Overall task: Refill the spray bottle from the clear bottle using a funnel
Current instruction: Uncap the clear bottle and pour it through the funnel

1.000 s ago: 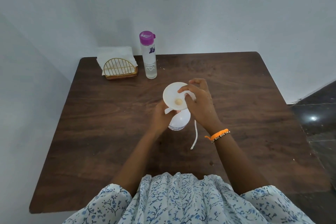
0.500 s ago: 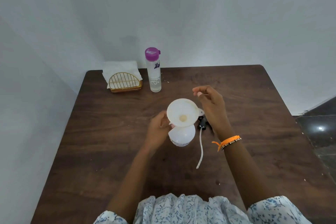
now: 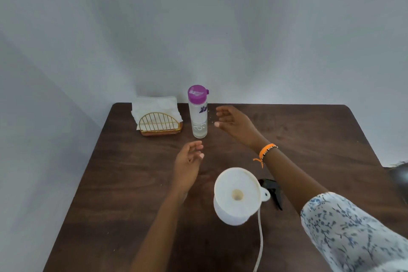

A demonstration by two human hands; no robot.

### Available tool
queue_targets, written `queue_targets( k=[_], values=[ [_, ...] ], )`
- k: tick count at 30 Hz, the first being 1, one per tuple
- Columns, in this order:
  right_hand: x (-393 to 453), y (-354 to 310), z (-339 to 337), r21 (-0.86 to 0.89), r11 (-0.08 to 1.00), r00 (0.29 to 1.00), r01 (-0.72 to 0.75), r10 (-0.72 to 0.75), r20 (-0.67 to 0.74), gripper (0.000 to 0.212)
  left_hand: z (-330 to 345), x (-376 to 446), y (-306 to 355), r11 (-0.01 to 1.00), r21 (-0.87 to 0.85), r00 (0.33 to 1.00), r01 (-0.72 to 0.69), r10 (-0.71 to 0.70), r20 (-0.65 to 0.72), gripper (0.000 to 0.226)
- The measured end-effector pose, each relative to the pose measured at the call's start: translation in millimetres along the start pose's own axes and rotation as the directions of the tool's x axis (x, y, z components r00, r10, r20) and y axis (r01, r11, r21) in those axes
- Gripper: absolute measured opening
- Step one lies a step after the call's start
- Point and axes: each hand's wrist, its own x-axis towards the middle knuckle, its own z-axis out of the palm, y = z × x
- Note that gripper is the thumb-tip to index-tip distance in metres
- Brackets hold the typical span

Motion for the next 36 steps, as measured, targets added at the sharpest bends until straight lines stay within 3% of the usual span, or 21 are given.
queue_targets(
  k=[3,6,11,20,23,28,33,36],
  values=[
    [30.8,7.2,12.8,-0.078,0.997,0.997,0.017,-0.011,0.082,0.066,-2.7,19.5,-2.4,1.000,-0.015,1.000,0.017,-0.017,-0.024,0.030],
    [51.6,13.7,23.1,-0.118,0.991,0.991,0.056,-0.042,0.124,0.078,-4.8,32.1,-7.3,0.999,-0.011,0.998,0.041,-0.042,-0.044,0.030],
    [62.7,12.3,34.2,-0.093,0.985,0.983,0.144,-0.131,0.131,0.070,-4.8,39.0,-12.7,0.997,0.010,0.996,0.081,-0.080,-0.049,0.030],
    [36.4,-11.4,14.0,-0.044,0.981,0.982,0.188,-0.187,0.018,0.055,-3.7,23.6,13.1,0.995,-0.050,0.994,0.091,-0.094,-0.059,0.028],
    [15.8,-43.4,-8.0,0.004,0.974,0.973,0.226,-0.226,-0.038,0.051,-4.9,15.3,38.3,0.996,-0.085,0.997,0.007,-0.013,-0.072,0.032],
    [-25.4,-94.5,-31.0,-0.011,0.941,0.933,0.337,-0.336,-0.127,0.044,-7.3,-4.7,81.4,0.981,-0.084,0.984,-0.176,0.175,-0.025,0.057],
    [-66.5,-136.5,-40.8,0.067,0.897,0.874,0.438,-0.407,-0.265,0.039,-6.0,-32.2,120.8,0.928,-0.030,0.924,-0.371,0.372,0.082,0.076],
    [-88.7,-156.3,-43.3,0.124,0.868,0.846,0.481,-0.423,-0.324,0.035,-2.6,-49.1,138.5,0.885,0.010,0.883,-0.465,0.464,0.071,0.080]
  ],
)
